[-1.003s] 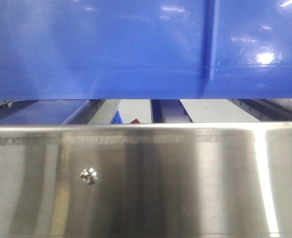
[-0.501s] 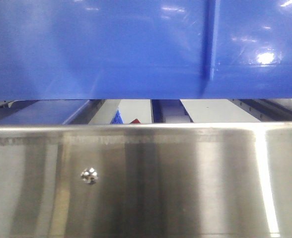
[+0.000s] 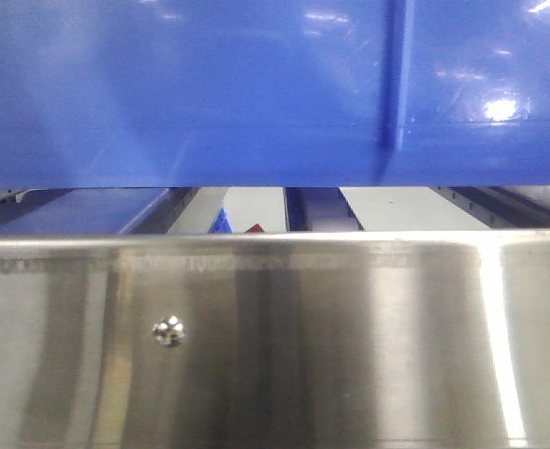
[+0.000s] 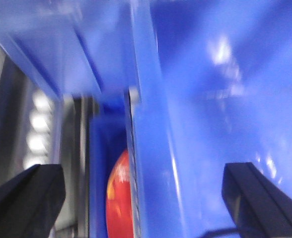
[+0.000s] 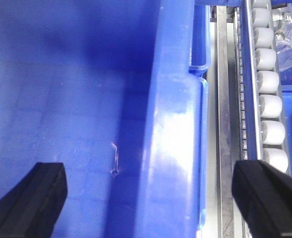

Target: Move blue bin to conveyor side

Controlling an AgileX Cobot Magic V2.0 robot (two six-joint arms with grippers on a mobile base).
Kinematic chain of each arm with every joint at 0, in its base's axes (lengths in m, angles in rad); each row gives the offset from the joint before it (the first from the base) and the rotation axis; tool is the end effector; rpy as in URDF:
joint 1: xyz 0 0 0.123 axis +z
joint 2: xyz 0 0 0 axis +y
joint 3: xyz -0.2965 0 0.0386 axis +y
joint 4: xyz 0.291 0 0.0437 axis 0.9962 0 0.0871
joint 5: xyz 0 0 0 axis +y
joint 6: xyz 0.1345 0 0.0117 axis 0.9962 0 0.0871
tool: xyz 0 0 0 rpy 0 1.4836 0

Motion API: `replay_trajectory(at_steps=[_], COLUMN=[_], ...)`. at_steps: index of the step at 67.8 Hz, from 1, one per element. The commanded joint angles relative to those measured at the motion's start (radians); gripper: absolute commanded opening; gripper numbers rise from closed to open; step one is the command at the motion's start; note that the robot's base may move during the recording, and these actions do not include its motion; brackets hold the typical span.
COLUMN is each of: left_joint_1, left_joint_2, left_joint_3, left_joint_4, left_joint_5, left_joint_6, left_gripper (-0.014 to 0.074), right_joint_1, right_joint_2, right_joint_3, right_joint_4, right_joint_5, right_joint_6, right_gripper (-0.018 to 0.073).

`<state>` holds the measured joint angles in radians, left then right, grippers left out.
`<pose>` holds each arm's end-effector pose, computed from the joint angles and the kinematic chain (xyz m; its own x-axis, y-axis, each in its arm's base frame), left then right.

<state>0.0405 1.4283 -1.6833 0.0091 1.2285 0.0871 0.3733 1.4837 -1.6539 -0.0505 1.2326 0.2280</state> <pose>0.3516 0.0154 0.4330 -0.7751 0.0587 -0.6291 0.0240 0.9977 0.0635 0.3447 0.1281 0.4025 -0.8246 -0.0981 -0.5571 -0.1703 0.9822 0.0792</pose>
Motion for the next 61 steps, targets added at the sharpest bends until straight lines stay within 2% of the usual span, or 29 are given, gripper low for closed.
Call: replay_trajectory(at_steps=[1, 49, 61], left_joint_1=[0.004, 0.004, 0.004], left_joint_2=[0.004, 0.004, 0.004], left_joint_3=[0.036, 0.077, 0.077], left_joint_4=[0.001, 0.001, 0.001], left_joint_5=[-0.007, -0.007, -0.007], left_joint_6=[0.007, 0.007, 0.007], left_gripper=[0.0538, 0.0538, 0.0538], right_joint_1=[-0.004, -0.004, -0.004], right_joint_2=[0.000, 0.000, 0.000], right_joint_3=[-0.010, -0.010, -0.010], right_joint_4=[-0.017, -0.017, -0.017], right_joint_5=[-0.012, -0.012, -0.012], right_joint_6=[-0.010, -0.010, 0.039], right_gripper=[0.0559, 0.0559, 0.0559])
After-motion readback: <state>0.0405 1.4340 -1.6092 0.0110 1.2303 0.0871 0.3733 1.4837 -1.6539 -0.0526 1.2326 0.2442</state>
